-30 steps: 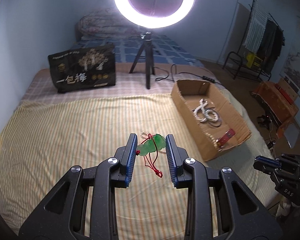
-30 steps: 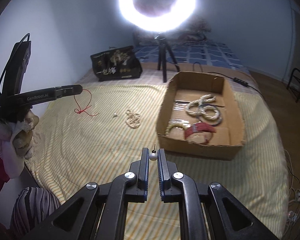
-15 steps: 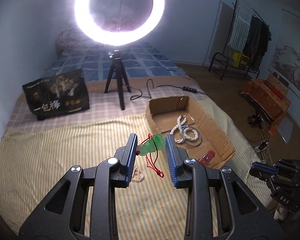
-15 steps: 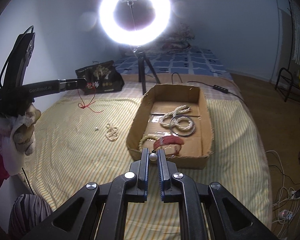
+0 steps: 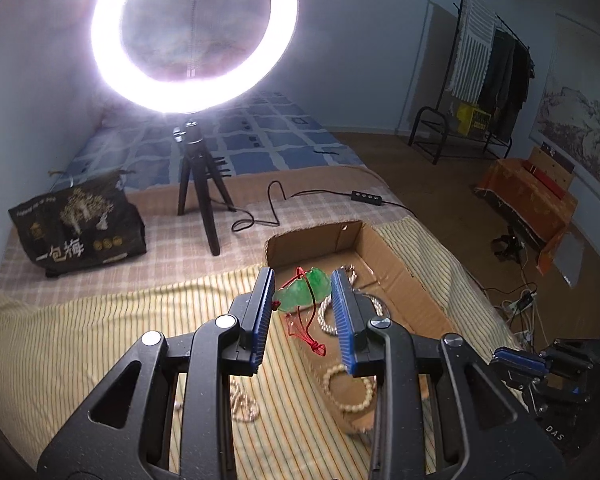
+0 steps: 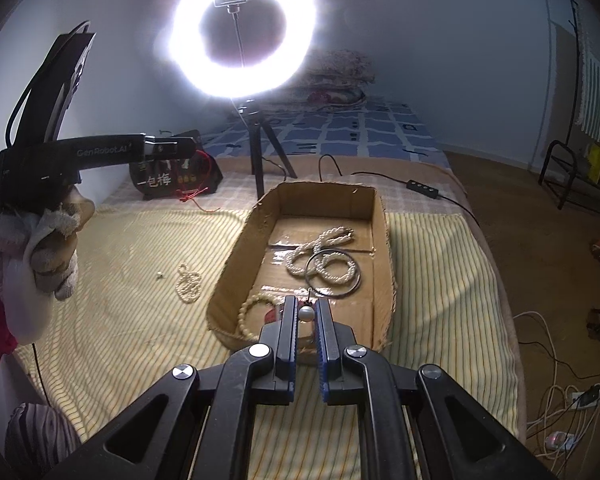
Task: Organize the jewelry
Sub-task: 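Carry the pendant in left tool while right tool carries the earring over the box, then open left tool to drop the pendant while right tool drops the earring into the box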
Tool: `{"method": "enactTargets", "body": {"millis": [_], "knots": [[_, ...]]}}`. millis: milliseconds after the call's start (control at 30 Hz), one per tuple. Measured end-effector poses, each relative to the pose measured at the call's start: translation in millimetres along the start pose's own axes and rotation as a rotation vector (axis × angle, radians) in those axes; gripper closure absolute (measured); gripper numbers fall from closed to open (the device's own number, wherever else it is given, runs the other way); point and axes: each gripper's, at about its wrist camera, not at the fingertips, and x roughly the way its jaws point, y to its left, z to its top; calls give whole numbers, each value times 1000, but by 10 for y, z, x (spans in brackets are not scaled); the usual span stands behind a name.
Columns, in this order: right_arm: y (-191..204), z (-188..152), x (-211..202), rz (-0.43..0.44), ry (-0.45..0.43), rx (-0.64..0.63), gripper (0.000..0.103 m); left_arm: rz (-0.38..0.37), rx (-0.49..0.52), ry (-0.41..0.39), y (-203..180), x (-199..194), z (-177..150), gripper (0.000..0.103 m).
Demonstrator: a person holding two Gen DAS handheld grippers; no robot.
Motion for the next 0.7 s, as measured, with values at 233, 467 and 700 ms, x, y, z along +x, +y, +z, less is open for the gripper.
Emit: {"method": "enactTargets", "body": {"millis": [233, 467, 700], "knots": [[-111, 99, 218, -15, 8, 1, 97, -3, 11, 9, -64, 251, 127, 74], [-217, 135, 483, -15, 31, 18, 97, -19, 2, 36, -111, 546, 197, 74], [-266, 118, 691, -27, 61, 16, 97, -25, 0, 70, -178, 789, 148, 74]]}}
